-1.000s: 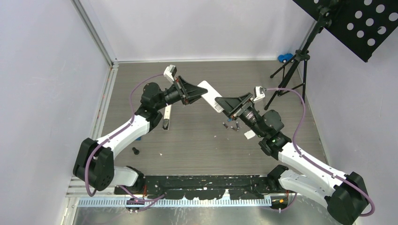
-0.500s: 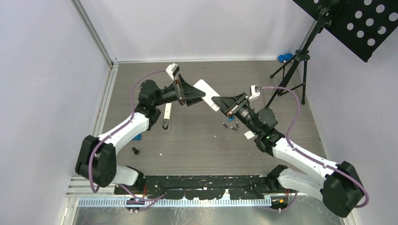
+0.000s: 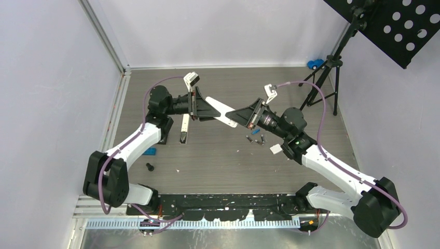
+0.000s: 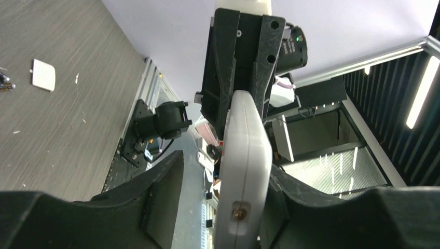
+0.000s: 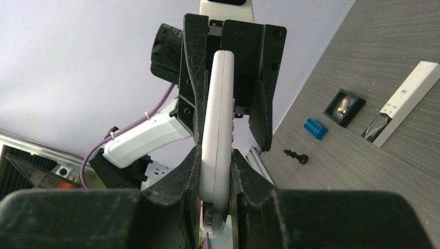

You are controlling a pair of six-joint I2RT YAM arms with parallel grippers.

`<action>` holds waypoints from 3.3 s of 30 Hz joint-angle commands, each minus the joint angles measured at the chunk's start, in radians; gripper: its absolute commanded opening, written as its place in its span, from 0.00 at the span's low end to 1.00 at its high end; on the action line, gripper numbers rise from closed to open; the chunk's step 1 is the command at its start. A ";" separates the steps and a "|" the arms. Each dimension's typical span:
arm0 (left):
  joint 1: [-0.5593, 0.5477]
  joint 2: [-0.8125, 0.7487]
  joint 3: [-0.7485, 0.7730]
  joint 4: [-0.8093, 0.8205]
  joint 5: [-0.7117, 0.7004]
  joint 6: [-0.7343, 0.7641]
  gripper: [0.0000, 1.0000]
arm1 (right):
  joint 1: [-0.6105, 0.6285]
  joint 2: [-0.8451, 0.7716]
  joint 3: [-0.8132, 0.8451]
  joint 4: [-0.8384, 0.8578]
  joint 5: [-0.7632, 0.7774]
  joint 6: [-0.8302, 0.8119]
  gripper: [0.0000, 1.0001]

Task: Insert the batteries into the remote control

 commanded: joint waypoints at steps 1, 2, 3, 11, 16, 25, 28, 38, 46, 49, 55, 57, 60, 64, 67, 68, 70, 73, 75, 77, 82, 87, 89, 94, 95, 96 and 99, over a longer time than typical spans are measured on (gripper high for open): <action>-0.001 -0.071 0.054 -0.177 0.058 0.145 0.50 | -0.013 0.003 0.084 -0.084 -0.091 -0.074 0.00; -0.001 -0.081 0.064 -0.240 0.053 0.185 0.49 | -0.016 0.006 0.090 -0.103 -0.105 -0.084 0.00; -0.001 -0.088 0.074 -0.305 0.049 0.228 0.48 | -0.018 0.008 0.104 -0.123 -0.119 -0.096 0.00; -0.002 -0.114 0.095 -0.430 0.053 0.317 0.32 | -0.041 0.060 0.168 -0.254 -0.191 -0.152 0.00; -0.003 -0.115 0.095 -0.436 0.052 0.309 0.23 | -0.050 0.107 0.197 -0.256 -0.263 -0.153 0.00; -0.004 -0.114 0.107 -0.435 0.055 0.303 0.40 | -0.066 0.133 0.227 -0.277 -0.339 -0.159 0.00; -0.003 -0.111 0.105 -0.433 0.055 0.303 0.39 | -0.067 0.143 0.230 -0.272 -0.354 -0.156 0.00; -0.003 -0.111 0.100 -0.412 0.026 0.335 0.00 | -0.087 0.141 0.255 -0.409 -0.297 -0.202 0.44; -0.002 -0.132 0.080 -0.608 -0.153 0.574 0.00 | -0.115 -0.010 0.217 -0.625 0.075 -0.277 0.75; -0.002 -0.151 0.065 -0.665 -0.243 0.663 0.00 | -0.115 -0.090 0.185 -0.695 0.257 -0.271 0.73; -0.004 -0.177 0.034 -0.728 -0.383 0.719 0.00 | -0.114 -0.021 0.243 -1.063 0.625 -0.270 0.59; -0.006 -0.188 0.024 -0.710 -0.406 0.708 0.00 | -0.113 0.035 0.231 -1.122 0.707 -0.262 0.54; -0.018 -0.207 0.002 -0.679 -0.435 0.704 0.00 | -0.111 0.098 0.180 -1.093 0.711 -0.259 0.47; -0.021 -0.220 -0.013 -0.676 -0.453 0.708 0.00 | -0.101 0.194 0.170 -1.027 0.655 -0.304 0.46; -0.021 -0.235 -0.022 -0.678 -0.471 0.715 0.00 | -0.097 0.258 0.191 -1.000 0.629 -0.336 0.46; -0.021 -0.242 -0.023 -0.681 -0.478 0.720 0.00 | -0.097 0.280 0.202 -1.000 0.638 -0.338 0.46; -0.021 -0.255 -0.030 -0.682 -0.499 0.726 0.00 | -0.095 0.326 0.224 -0.990 0.649 -0.347 0.46; -0.021 -0.274 -0.039 -0.685 -0.543 0.730 0.00 | -0.090 0.401 0.258 -0.973 0.642 -0.362 0.46; -0.021 -0.280 -0.041 -0.688 -0.559 0.732 0.00 | -0.067 0.454 0.274 -0.942 0.600 -0.425 0.44; -0.021 -0.283 -0.038 -0.695 -0.564 0.734 0.00 | -0.041 0.493 0.302 -0.915 0.547 -0.548 0.43; -0.021 -0.292 -0.027 -0.739 -0.590 0.750 0.00 | 0.002 0.594 0.387 -0.954 0.561 -0.692 0.44; -0.019 -0.314 -0.023 -0.785 -0.642 0.767 0.00 | 0.037 0.660 0.454 -1.008 0.672 -0.779 0.42; -0.020 -0.320 -0.022 -0.795 -0.648 0.771 0.00 | 0.040 0.679 0.468 -1.025 0.687 -0.795 0.42; -0.020 -0.332 -0.018 -0.819 -0.658 0.781 0.00 | 0.040 0.725 0.480 -1.061 0.675 -0.806 0.44; -0.019 -0.332 -0.018 -0.822 -0.660 0.782 0.00 | 0.040 0.737 0.485 -1.069 0.672 -0.802 0.45; -0.019 -0.331 -0.017 -0.824 -0.661 0.781 0.00 | 0.040 0.746 0.488 -1.074 0.673 -0.797 0.46; -0.020 -0.330 -0.017 -0.830 -0.658 0.783 0.00 | 0.038 0.767 0.489 -1.077 0.673 -0.784 0.48</action>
